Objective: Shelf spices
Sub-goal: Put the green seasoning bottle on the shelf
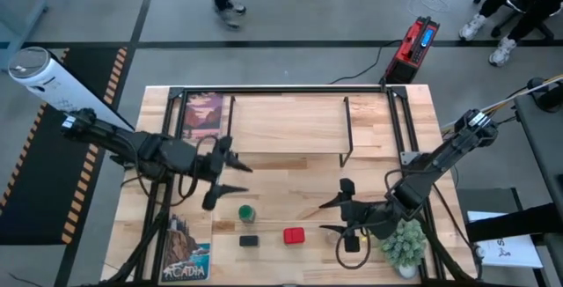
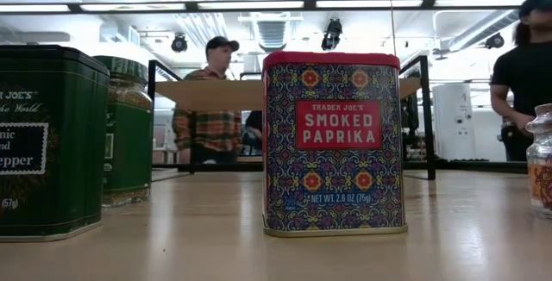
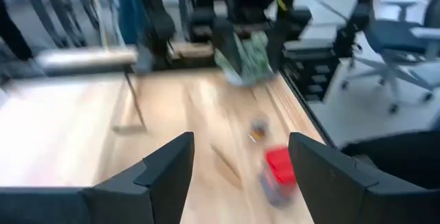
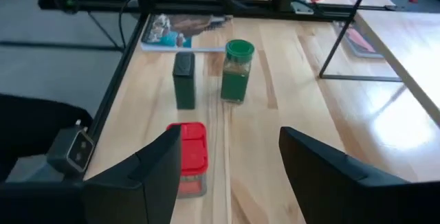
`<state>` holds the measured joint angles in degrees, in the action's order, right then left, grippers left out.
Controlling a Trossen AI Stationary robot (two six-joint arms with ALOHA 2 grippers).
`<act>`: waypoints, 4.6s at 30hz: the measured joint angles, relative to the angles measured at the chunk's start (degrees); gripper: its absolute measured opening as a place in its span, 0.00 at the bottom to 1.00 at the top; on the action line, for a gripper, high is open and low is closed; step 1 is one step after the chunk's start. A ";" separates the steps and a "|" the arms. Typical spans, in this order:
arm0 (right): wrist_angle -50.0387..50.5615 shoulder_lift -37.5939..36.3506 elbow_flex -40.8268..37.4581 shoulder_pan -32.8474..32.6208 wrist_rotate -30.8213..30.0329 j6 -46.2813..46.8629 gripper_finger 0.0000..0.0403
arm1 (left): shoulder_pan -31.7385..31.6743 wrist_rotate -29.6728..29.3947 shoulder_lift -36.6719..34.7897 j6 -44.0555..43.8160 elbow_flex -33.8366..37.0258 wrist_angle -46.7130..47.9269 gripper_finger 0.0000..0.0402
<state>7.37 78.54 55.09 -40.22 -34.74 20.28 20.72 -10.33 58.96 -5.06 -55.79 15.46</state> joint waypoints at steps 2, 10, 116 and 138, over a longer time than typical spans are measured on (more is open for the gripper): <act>-4.64 0.00 -2.79 0.00 0.00 0.06 0.56 | 1.93 -0.24 1.07 -3.64 -0.32 2.07 0.56; -13.31 0.31 -8.93 0.35 -6.48 0.60 0.55 | 5.78 -1.13 12.71 -14.11 -14.32 22.04 0.54; -11.93 3.10 -10.64 0.24 -7.33 3.23 0.52 | 5.63 6.34 44.39 -9.75 -19.52 36.89 0.47; -11.95 3.08 -10.76 0.24 -7.28 3.23 0.50 | -5.89 0.38 43.17 -2.77 -44.04 56.73 0.48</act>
<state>-4.58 81.62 44.33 -39.99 -42.02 23.51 14.84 -9.96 102.13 -7.83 -99.83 72.18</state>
